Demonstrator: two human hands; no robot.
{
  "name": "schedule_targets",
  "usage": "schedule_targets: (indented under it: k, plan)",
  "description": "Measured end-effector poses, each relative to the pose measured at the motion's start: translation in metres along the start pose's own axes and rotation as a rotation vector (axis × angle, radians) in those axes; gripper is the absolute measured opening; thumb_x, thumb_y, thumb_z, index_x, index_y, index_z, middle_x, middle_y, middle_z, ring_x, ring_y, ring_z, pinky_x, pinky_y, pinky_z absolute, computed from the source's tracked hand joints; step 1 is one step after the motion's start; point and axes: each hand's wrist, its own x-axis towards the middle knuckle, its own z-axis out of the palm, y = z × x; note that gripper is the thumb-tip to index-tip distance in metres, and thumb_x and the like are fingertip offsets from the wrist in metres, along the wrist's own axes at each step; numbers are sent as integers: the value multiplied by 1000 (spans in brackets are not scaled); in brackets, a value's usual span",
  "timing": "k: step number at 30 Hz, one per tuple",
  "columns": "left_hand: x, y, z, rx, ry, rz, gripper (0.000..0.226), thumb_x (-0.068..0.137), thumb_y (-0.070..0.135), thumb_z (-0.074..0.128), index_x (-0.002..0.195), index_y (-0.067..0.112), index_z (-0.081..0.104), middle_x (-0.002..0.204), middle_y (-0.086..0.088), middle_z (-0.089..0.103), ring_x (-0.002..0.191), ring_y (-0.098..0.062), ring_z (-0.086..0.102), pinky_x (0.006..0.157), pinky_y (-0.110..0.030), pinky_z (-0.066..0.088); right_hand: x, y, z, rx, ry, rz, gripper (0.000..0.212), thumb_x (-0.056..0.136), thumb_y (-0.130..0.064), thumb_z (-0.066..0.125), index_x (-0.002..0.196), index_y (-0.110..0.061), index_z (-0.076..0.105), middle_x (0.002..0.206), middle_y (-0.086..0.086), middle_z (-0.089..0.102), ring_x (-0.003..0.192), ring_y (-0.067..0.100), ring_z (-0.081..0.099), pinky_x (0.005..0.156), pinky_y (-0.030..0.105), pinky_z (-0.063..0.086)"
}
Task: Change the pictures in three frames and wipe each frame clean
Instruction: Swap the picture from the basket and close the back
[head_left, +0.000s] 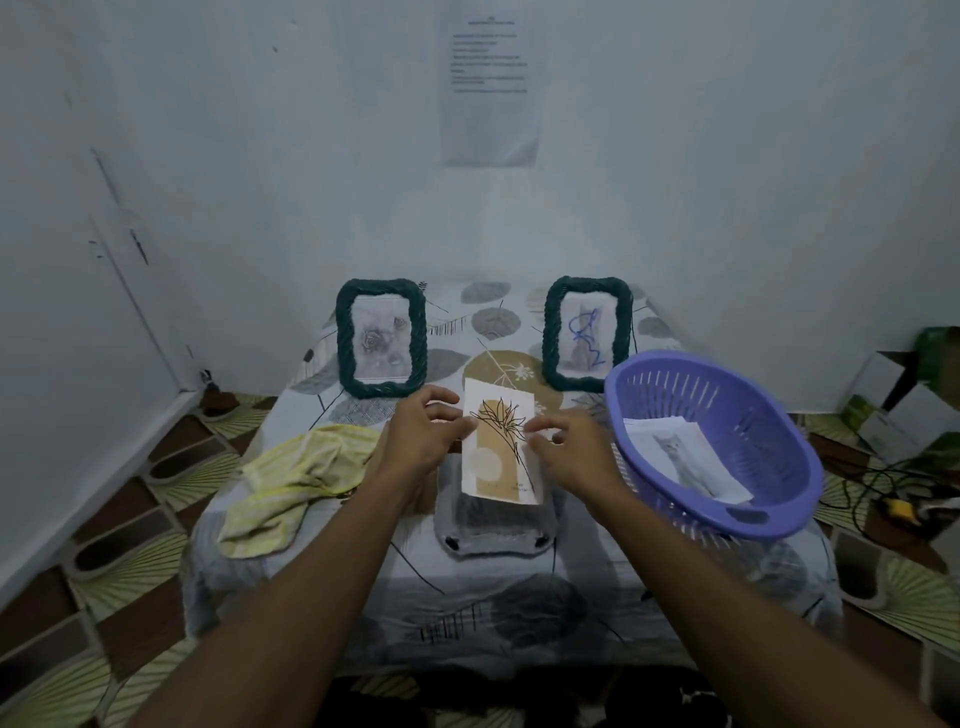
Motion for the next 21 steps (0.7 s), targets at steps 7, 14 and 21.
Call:
schedule_targets:
  k: [7,14,21]
  plan:
    - [-6,9,9,-238,-187,-49,14,92,7,60,104,2,63,91,-13,73,81,-27,71,68,-29,59,0,-20,0,368,-195,132,27,97,-33,54,96,-16,75,93,1,75,91,19,70,82,39,57]
    - [-9,8,10,-248,-261,-57,16,96,4,52,110,0,59,103,-16,72,97,-25,70,87,-36,56,-2,-24,-7,422,-160,122,12,92,-11,62,99,-16,70,99,6,73,89,23,70,84,43,58]
    - [-2,-2,-1,42,-28,-61,24,87,6,67,109,9,59,104,-9,63,85,-23,64,65,-29,56,-1,-19,-8,486,-79,224,16,91,0,59,92,-13,66,96,6,70,89,26,66,77,40,56]
